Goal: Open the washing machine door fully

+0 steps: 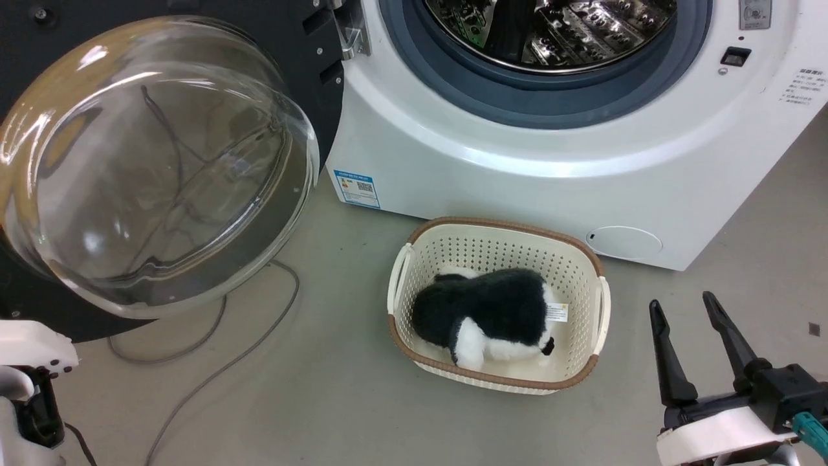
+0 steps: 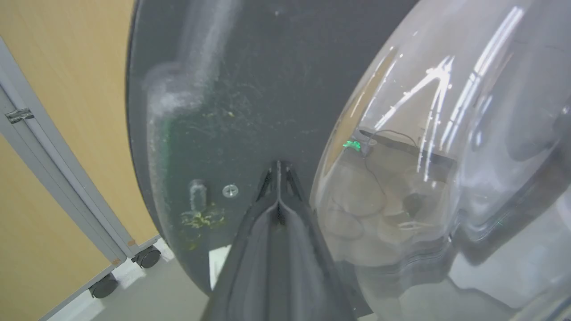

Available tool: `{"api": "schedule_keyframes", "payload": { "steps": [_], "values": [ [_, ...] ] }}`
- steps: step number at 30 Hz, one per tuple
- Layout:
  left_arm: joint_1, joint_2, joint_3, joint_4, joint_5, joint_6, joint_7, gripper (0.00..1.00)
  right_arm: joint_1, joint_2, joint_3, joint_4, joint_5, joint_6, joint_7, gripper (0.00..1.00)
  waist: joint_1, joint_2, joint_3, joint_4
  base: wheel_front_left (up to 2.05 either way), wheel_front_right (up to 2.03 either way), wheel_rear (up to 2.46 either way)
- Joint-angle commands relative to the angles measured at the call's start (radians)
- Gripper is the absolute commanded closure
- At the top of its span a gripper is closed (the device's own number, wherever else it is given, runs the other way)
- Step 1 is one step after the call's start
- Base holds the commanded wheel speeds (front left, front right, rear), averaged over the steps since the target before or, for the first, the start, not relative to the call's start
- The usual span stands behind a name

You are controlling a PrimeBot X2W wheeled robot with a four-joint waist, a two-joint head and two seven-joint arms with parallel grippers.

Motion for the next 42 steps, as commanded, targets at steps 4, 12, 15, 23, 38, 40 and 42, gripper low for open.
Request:
{"api": "schedule_keyframes", "payload": {
  "steps": [4, 12, 15, 23, 38, 40, 42],
  "values": [
    [0.002, -0.015, 0.012, -0.022, 0.035, -0.019, -0.001, 1.0, 0.003, 0.003, -0.011, 0.0, 0.004, 0.001, -0.005, 0.0, -0.0001, 0.0, -0.028, 0.009, 0.0, 0.0, 0.0],
    [0.095, -0.068, 0.022, -0.142, 0.088, -0.064, -0.001, 1.0, 0.032, 0.003, -0.011, 0.01, 0.018, 0.001, -0.005, 0.0, -0.0001, 0.0, -0.119, 0.004, 0.0, 0.0, 0.0],
    [0.136, -0.095, 0.008, -0.213, 0.112, -0.083, -0.001, 1.0, 0.035, 0.003, -0.008, 0.004, 0.016, 0.001, -0.005, 0.0, -0.0001, 0.0, -0.139, -0.009, 0.0, 0.0, 0.0],
    [0.252, -0.205, -0.059, -0.417, 0.158, -0.111, -0.001, 1.0, 0.056, 0.003, -0.015, -0.01, 0.008, 0.001, -0.005, 0.0, -0.0001, 0.0, -0.184, -0.068, 0.0, 0.0, 0.0],
    [0.38, -0.274, -0.237, -0.504, 0.161, -0.131, -0.001, 0.0, 0.079, 0.003, -0.04, -0.066, 0.002, 0.001, -0.005, 0.0, -0.0001, 0.0, -0.201, -0.21, 0.0, 0.0, 0.0],
    [0.384, -0.276, -0.254, -0.498, 0.164, -0.125, -0.001, 0.0, 0.08, 0.003, -0.04, -0.073, 0.006, 0.001, -0.005, 0.0, -0.0001, 0.0, -0.2, -0.227, 0.0, 0.0, 0.0],
    [0.387, -0.277, -0.268, -0.504, 0.176, -0.112, -0.001, 0.0, 0.082, 0.003, -0.038, -0.077, 0.009, 0.001, -0.005, 0.0, -0.0001, 0.0, -0.201, -0.24, 0.0, 0.0, 0.0]
  ]
}}
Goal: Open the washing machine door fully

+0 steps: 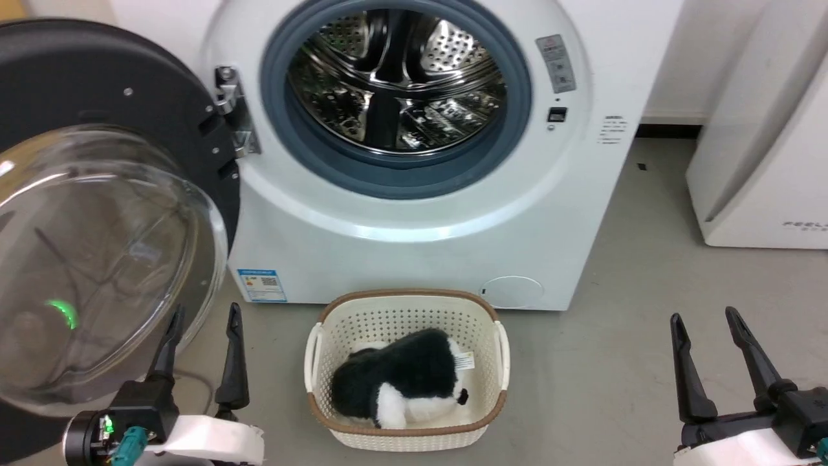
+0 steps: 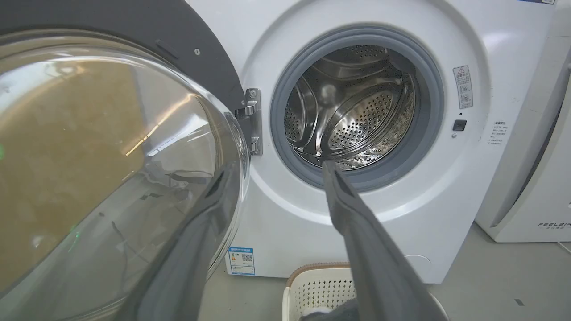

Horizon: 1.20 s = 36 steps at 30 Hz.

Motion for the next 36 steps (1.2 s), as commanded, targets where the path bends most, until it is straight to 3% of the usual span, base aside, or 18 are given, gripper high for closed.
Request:
{"api": "schedule_keyframes", "payload": {
  "steps": [1, 10, 11, 36],
  "values": [
    [0.015, 0.0, -0.011, -0.003, 0.011, 0.013, -0.001, 0.0, 0.015, 0.002, 0.003, -0.006, 0.002, 0.001, -0.004, 0.0, -0.0001, 0.0, -0.001, -0.019, 0.0, 0.0, 0.0],
    [0.057, -0.002, -0.057, 0.014, 0.004, 0.022, -0.001, 0.0, 0.032, 0.002, 0.016, -0.003, 0.025, 0.001, -0.004, 0.0, -0.0001, 0.0, -0.013, -0.051, 0.0, 0.0, 0.0],
    [0.049, -0.003, -0.058, 0.014, 0.004, 0.023, 0.0, 1.0, 0.021, 0.0, 0.015, -0.002, 0.016, 0.0, 0.001, 1.0, 0.0, 0.0, -0.012, -0.051, 0.0, 0.0, 0.0],
    [0.044, -0.003, -0.067, -0.001, 0.014, 0.034, 0.045, 1.0, 0.009, 0.0, 0.032, -0.003, 0.006, 0.0, 0.045, 1.0, 0.0, 0.0, -0.012, -0.051, 0.0, 0.0, 0.0]
  ]
}}
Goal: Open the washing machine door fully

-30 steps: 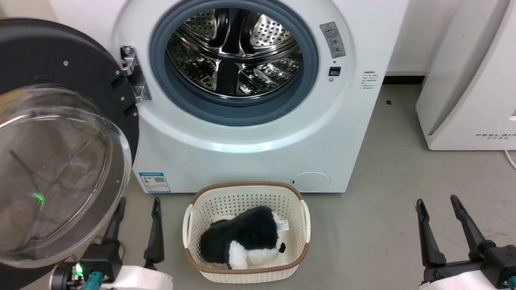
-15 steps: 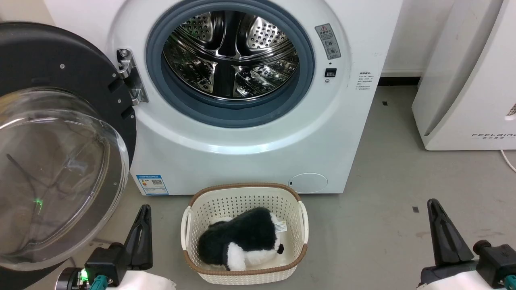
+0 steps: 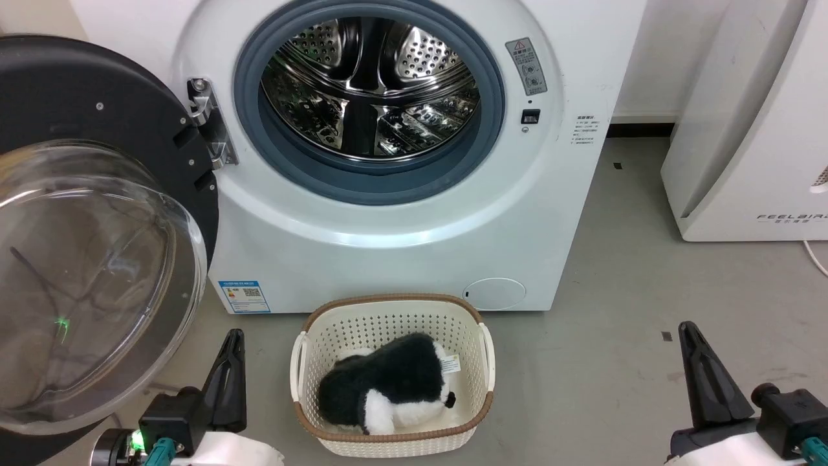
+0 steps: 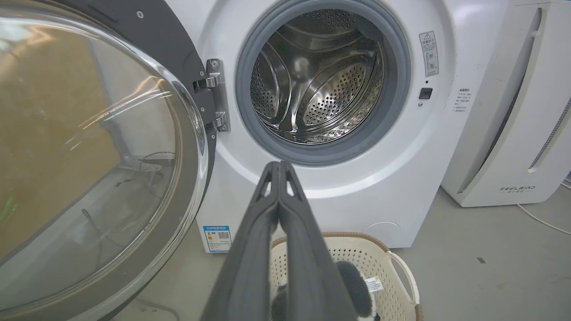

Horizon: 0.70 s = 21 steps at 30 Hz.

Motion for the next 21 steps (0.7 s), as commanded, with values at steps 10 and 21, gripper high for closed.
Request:
{"api": "schedule_keyframes", "payload": {
  "steps": [10, 21],
  "values": [
    [-0.007, 0.0, -0.005, -0.013, 0.013, 0.009, 0.025, 1.0, -0.015, 0.001, 0.011, -0.002, -0.006, 0.0, 0.027, 1.0, 0.0, 0.0, 0.0, 0.0, 0.0, 0.0, 0.0],
    [-0.01, 0.0, -0.009, -0.021, 0.017, 0.015, 0.048, 1.0, -0.02, 0.001, 0.02, -0.003, -0.009, 0.0, 0.05, 1.0, 0.0, 0.0, 0.001, 0.0, 0.0, 0.0, 0.0]
  ]
}}
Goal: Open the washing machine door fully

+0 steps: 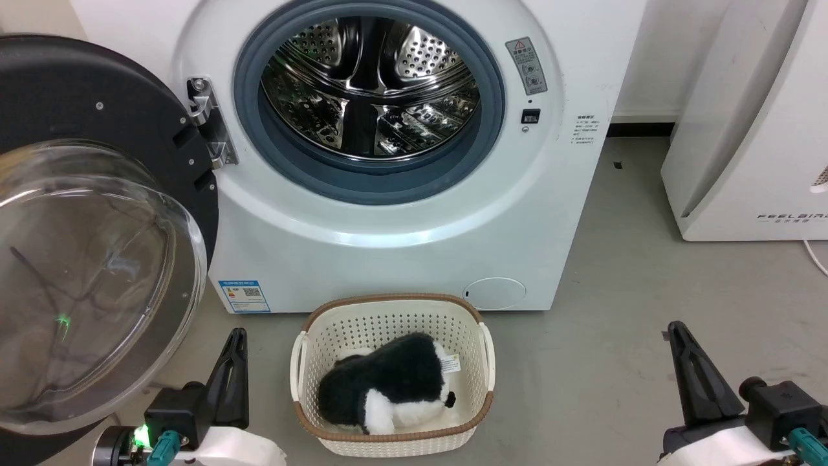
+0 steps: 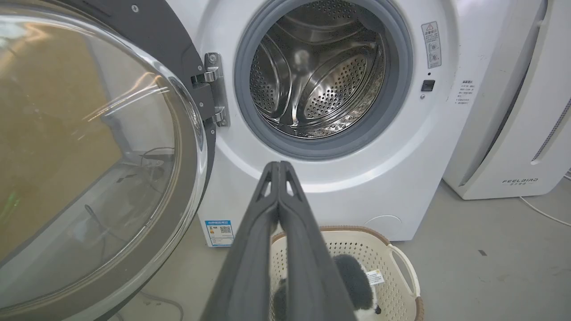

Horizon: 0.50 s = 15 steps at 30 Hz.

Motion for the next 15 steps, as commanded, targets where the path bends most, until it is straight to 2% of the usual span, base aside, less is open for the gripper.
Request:
{"api": "schedule_keyframes", "payload": {
  "steps": [1, 15],
  "values": [
    [-0.008, 0.0, -0.003, -0.008, 0.008, 0.006, 0.006, 1.0, -0.011, 0.001, 0.004, -0.002, -0.004, 0.0, 0.005, 1.0, 0.0, 0.0, 0.0, 0.0, 0.0, 0.0, 0.0],
    [-0.011, 0.0, -0.009, -0.018, 0.014, 0.012, 0.035, 1.0, -0.018, 0.001, 0.015, -0.003, -0.009, 0.0, 0.034, 1.0, 0.0, 0.0, 0.001, 0.0, 0.0, 0.0, 0.0]
  ]
}}
